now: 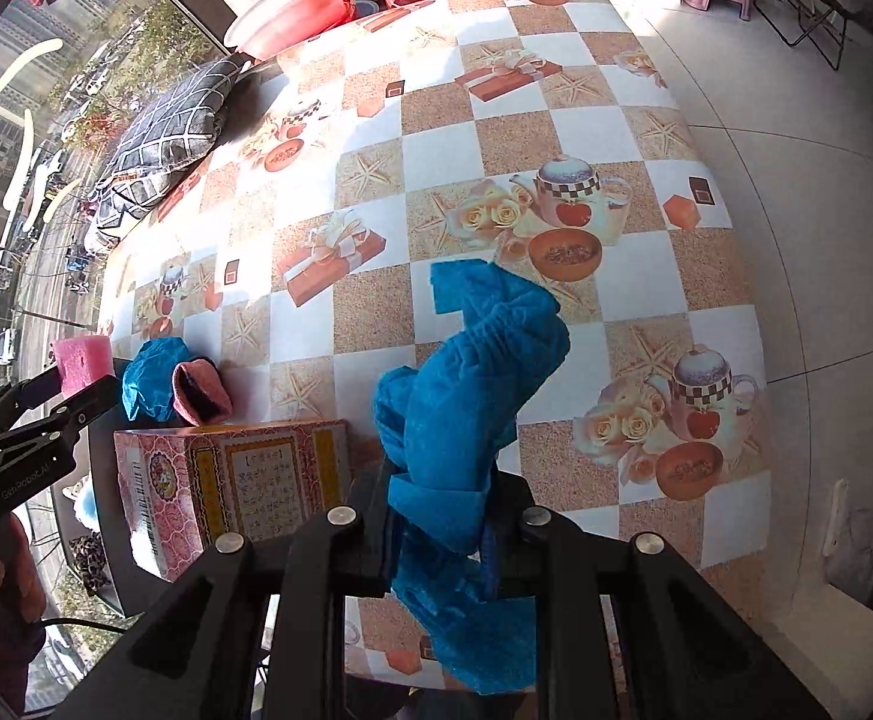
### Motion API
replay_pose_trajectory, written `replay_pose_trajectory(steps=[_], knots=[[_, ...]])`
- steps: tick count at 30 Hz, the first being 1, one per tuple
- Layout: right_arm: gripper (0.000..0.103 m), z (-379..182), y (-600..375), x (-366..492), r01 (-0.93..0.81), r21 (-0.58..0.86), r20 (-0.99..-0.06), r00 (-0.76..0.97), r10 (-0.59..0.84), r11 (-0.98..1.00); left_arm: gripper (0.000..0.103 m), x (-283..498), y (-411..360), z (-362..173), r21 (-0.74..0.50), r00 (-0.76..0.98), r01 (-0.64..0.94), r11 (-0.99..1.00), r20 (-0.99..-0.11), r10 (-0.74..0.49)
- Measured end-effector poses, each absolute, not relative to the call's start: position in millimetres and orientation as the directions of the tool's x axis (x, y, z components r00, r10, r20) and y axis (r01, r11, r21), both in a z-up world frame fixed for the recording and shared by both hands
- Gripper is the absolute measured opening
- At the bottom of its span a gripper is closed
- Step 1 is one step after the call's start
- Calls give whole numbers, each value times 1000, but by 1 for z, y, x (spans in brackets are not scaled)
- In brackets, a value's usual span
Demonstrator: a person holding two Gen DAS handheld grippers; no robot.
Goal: Organize soft objects
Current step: 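Lift the blue cloth and pink sponge and carry both over the white box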
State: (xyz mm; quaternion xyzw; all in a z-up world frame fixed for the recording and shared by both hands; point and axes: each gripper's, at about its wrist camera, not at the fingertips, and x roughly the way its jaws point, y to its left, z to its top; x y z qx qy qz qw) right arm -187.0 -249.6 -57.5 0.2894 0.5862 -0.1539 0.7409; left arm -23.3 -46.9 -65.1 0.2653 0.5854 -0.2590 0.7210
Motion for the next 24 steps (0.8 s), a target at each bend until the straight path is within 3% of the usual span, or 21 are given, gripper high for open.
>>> replay_pose_trajectory(steps=[12, 24], knots=[[21, -25, -175, -210, 509, 228, -961, 253, 110, 830, 74, -86, 6, -54, 57, 145, 723, 689, -987, -71], [21, -4, -125, -191, 402, 199, -961, 258, 98, 894, 74, -97, 31, -45, 47, 169, 710, 702, -980, -105]])
